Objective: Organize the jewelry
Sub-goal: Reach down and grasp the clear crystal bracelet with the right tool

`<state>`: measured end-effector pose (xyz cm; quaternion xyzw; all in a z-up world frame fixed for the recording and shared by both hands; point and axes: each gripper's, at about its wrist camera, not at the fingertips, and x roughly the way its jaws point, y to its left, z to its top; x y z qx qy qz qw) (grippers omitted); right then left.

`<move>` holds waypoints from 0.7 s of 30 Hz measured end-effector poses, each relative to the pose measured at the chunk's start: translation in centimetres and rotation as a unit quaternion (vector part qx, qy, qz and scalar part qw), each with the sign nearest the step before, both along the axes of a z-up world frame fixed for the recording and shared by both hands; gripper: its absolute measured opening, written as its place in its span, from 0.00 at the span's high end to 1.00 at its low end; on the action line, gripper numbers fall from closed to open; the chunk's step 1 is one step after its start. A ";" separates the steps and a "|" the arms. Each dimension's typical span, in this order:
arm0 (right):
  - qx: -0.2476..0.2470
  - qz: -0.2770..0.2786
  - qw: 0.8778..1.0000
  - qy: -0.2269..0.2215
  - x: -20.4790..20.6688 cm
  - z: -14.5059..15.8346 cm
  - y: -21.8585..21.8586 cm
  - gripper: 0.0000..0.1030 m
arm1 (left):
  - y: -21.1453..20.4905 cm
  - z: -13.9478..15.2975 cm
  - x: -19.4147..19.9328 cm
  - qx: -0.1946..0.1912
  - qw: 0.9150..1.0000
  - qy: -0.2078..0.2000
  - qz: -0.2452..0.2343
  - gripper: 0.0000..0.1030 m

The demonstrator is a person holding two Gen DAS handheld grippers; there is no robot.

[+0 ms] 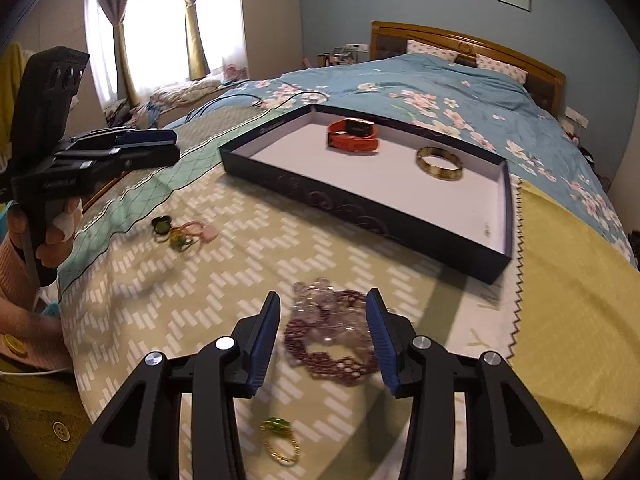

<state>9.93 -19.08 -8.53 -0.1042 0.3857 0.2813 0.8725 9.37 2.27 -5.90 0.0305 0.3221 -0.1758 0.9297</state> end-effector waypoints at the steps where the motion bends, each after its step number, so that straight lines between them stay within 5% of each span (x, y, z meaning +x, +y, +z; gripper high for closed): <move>1: -0.006 -0.001 1.000 0.001 0.0 -0.2 0.2 0.60 | -0.3 -0.3 -0.5 0.004 1.000 0.002 -0.009 0.42; 10: -0.030 -0.012 0.999 0.003 0.6 -0.7 0.5 0.68 | -3.4 -2.2 -1.8 0.032 0.998 0.021 -0.059 0.42; 13: -0.043 -0.011 0.999 0.002 0.7 -0.8 0.9 0.87 | -3.6 -2.6 -1.4 0.031 0.997 0.029 -0.060 0.43; 15: -0.046 -0.013 0.999 -0.001 0.8 -0.8 1.0 0.90 | -3.8 -2.8 -1.1 0.031 0.997 0.034 -0.061 0.44; 21: -0.004 -0.032 0.999 0.009 1.4 -0.2 -0.5 0.94 | -3.9 -3.3 -0.6 0.031 0.996 0.048 -0.066 0.51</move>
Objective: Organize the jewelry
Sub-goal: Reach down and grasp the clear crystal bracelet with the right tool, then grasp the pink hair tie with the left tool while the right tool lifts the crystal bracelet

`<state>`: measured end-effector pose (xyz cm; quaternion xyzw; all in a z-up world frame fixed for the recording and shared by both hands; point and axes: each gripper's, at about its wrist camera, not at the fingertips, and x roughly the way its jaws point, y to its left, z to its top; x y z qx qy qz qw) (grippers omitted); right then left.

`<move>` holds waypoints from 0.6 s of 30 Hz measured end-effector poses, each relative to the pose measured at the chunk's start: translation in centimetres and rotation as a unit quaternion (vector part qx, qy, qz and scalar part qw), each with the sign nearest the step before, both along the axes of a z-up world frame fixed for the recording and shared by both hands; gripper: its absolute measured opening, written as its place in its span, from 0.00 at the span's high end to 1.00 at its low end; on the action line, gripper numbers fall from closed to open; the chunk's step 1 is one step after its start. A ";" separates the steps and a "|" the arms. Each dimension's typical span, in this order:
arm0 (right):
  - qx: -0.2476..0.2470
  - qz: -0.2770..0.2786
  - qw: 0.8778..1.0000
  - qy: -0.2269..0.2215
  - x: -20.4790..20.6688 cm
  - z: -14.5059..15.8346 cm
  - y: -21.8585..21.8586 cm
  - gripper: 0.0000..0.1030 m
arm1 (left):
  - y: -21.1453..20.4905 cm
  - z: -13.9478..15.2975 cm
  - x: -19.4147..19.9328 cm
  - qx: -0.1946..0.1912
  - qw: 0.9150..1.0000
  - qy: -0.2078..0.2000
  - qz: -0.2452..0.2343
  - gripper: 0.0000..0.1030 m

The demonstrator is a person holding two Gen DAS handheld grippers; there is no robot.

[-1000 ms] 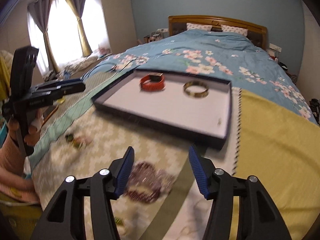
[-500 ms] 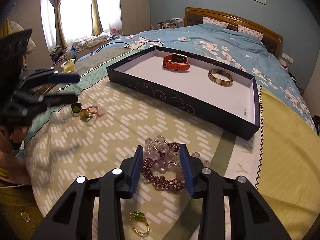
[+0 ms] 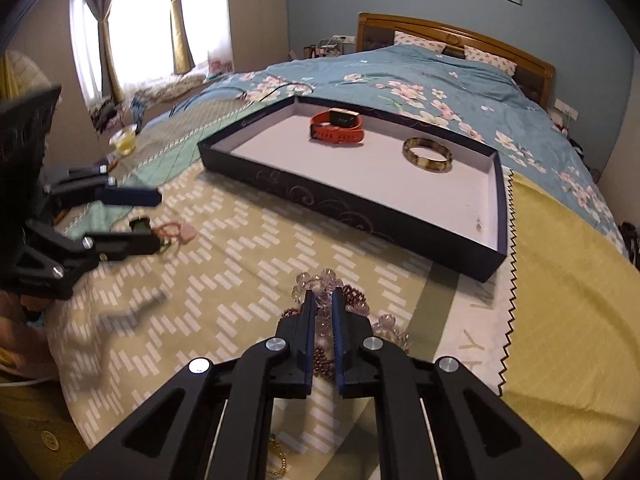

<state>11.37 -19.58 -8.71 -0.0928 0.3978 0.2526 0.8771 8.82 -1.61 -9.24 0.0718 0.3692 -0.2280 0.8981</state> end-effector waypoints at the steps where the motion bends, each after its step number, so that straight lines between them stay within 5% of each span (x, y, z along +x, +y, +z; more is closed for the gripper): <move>1: 0.009 -0.003 1.000 0.002 0.1 0.2 -0.2 0.94 | 0.0 -0.1 0.1 0.000 1.000 0.002 -0.001 0.53; 9: 0.069 -0.029 0.997 -0.009 0.5 2.5 -2.6 0.99 | 0.0 -0.4 0.7 -0.006 1.000 0.013 -0.004 0.56; 11: 0.067 -0.021 0.998 0.002 0.7 2.1 -2.3 0.95 | 0.0 -0.4 0.7 -0.005 1.000 0.013 -0.004 0.56; 15: 0.030 0.002 0.999 0.013 0.4 0.6 -0.4 0.61 | -0.1 -0.5 0.7 -0.004 1.000 0.014 -0.003 0.56; 18: 0.018 0.007 1.000 0.018 0.9 -0.2 0.5 0.64 | 0.0 -0.7 0.8 -0.004 1.000 0.016 0.001 0.56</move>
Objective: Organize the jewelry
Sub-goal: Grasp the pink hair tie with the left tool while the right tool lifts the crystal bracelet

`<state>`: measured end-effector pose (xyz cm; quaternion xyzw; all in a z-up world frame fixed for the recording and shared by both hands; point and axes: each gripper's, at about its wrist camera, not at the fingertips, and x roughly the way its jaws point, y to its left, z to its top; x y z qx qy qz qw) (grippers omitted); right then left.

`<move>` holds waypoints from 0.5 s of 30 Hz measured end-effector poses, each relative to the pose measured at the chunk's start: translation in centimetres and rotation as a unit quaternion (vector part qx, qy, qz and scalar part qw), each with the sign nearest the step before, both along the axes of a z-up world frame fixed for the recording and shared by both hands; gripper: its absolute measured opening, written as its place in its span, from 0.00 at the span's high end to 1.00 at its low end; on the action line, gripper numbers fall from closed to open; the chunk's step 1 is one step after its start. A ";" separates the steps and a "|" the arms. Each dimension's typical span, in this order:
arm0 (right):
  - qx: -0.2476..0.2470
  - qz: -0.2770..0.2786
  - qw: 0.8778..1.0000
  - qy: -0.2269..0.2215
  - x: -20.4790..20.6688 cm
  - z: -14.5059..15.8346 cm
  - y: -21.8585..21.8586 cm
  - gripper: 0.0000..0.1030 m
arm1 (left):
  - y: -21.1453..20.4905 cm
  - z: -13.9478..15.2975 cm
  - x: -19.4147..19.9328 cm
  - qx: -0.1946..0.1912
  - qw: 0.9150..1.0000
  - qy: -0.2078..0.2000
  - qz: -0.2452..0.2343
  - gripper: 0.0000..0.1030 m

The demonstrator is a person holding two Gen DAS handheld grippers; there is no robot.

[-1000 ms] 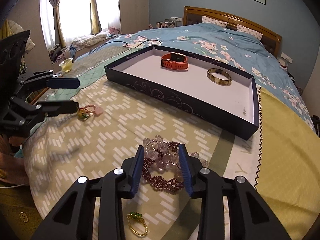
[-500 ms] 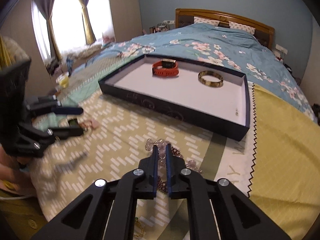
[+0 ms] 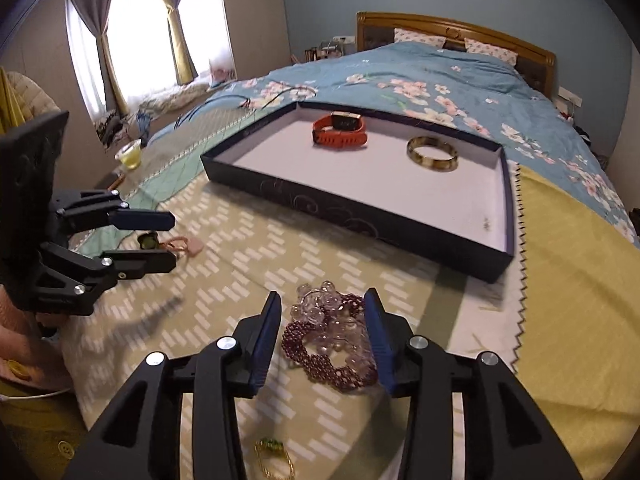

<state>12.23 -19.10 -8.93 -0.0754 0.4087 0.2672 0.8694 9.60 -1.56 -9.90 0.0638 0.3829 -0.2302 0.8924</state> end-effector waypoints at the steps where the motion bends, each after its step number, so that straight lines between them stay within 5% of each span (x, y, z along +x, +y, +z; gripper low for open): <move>1: -0.005 -0.001 1.000 0.003 0.3 -0.3 0.2 0.71 | 0.0 0.0 0.0 0.000 1.000 0.000 0.000 0.56; 6: -0.002 0.004 1.000 0.004 0.3 -0.4 0.1 0.87 | 0.0 -0.1 0.0 0.000 1.000 0.001 0.000 0.56; 15: 0.057 -0.033 0.998 -0.004 0.0 1.3 -2.9 0.87 | 0.2 -0.1 0.0 -0.006 1.000 0.007 -0.006 0.65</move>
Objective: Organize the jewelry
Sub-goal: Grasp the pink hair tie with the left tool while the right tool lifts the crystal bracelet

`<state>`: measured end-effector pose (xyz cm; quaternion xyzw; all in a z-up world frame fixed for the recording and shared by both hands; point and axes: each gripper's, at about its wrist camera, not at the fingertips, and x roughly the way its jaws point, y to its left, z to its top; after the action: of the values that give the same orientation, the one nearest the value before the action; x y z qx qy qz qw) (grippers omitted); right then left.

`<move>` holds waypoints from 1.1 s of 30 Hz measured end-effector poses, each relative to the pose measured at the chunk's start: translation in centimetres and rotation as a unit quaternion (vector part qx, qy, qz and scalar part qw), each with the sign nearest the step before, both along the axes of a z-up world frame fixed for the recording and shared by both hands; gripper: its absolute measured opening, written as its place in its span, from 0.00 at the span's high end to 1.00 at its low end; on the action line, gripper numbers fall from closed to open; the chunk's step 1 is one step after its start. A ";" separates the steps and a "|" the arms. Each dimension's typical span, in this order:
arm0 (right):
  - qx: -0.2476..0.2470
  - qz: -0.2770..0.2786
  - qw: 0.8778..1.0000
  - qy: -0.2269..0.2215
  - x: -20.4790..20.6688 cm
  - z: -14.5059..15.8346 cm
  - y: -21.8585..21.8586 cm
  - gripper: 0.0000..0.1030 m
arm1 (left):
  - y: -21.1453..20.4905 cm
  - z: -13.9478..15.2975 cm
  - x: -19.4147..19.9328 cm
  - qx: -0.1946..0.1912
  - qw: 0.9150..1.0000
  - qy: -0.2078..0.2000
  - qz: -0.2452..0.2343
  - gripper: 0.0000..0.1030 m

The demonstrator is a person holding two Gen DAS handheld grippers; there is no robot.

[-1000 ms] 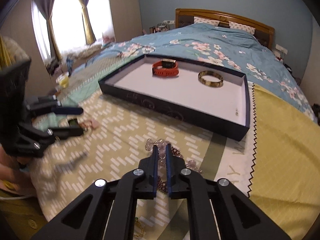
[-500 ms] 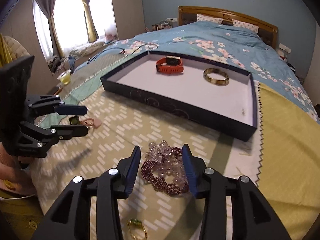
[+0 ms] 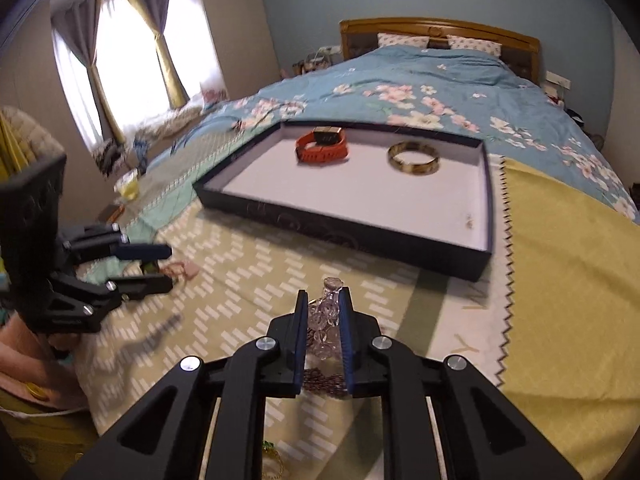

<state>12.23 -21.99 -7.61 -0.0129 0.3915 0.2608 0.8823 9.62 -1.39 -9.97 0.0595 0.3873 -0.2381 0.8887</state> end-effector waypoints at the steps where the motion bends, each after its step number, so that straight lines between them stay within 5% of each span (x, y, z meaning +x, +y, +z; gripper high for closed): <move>1: 0.012 -0.006 1.000 -0.004 -0.1 0.5 -0.6 0.87 | 0.0 0.0 0.0 0.001 1.000 0.001 -0.001 0.67; 6: 0.029 -0.025 0.999 -0.024 -0.3 2.2 -2.1 0.87 | -0.4 -0.3 0.5 0.010 1.000 0.010 0.003 0.78; 10: 0.039 -0.033 0.998 -0.039 -0.4 3.2 -2.8 0.87 | -0.5 -0.6 1.2 0.016 1.000 0.015 0.013 0.96; 33: 0.077 -0.044 0.994 -0.072 1.7 6.0 -3.1 0.87 | 0.9 4.2 2.5 -0.037 0.998 -0.036 0.027 0.97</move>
<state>13.88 -25.11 -1.66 0.0534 0.3064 0.2492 0.9172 12.11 -0.47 -5.73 0.0245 0.3477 -0.2257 0.9097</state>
